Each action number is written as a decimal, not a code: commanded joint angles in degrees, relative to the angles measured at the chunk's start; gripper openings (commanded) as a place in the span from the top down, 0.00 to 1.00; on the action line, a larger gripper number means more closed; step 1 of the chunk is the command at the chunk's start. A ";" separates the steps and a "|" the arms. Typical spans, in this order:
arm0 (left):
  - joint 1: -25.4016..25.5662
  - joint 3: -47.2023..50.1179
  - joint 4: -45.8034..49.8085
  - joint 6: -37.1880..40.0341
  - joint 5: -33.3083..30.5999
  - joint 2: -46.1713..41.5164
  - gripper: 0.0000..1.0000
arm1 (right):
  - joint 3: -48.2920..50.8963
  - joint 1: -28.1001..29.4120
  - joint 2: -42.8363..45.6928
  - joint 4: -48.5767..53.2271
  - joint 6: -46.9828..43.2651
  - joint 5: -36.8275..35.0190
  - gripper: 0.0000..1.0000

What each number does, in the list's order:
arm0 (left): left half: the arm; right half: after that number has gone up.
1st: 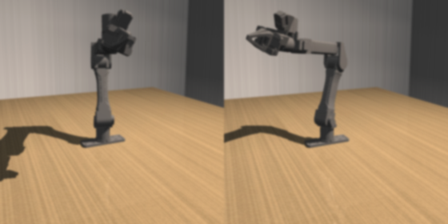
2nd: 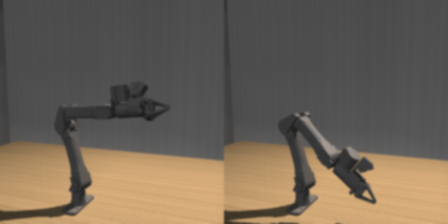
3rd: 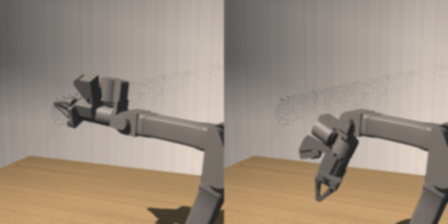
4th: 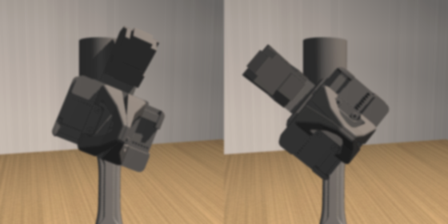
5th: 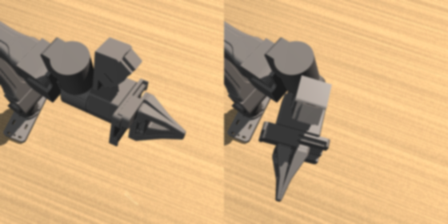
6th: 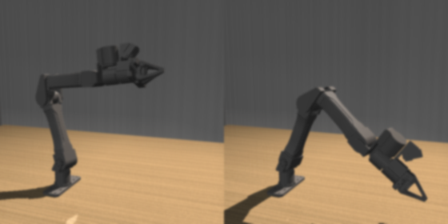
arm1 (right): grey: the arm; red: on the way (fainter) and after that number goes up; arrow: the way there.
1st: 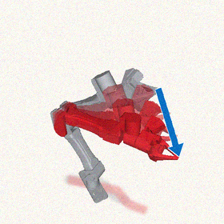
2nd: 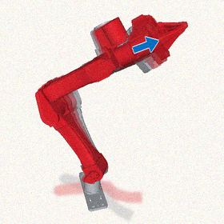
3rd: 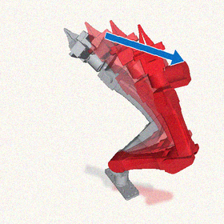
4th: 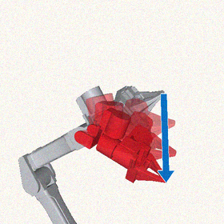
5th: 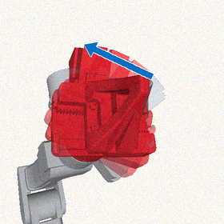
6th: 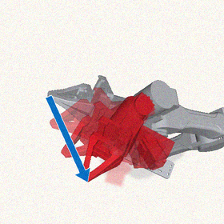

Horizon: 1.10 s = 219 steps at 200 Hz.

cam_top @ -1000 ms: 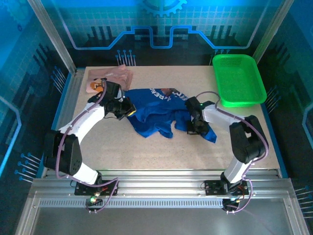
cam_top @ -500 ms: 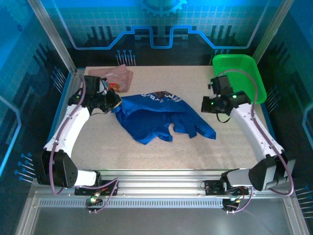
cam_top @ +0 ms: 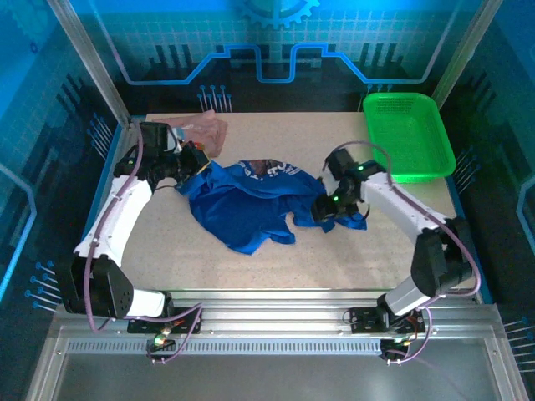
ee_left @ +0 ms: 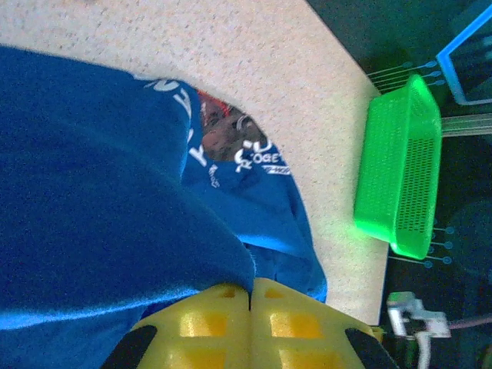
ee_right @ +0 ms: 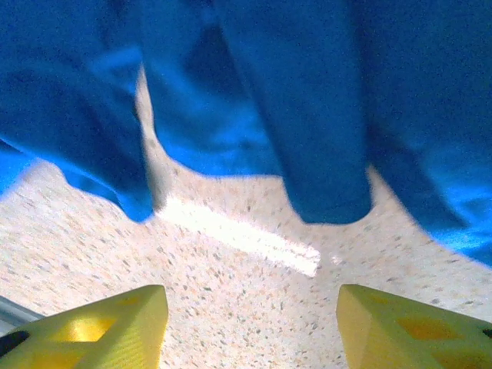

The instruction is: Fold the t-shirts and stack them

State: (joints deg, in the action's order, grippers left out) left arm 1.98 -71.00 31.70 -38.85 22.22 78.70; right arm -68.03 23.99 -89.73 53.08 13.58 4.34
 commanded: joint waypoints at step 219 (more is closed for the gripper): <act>-0.56 3.77 0.01 2.48 -0.67 -2.21 1.00 | -4.01 2.86 -19.41 -4.69 0.39 -19.66 1.00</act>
State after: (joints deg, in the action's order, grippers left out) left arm 1.98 -67.99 31.40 -38.46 22.31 77.91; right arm -71.75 28.80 -109.40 51.13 13.52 -9.67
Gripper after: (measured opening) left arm 0.053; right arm 0.064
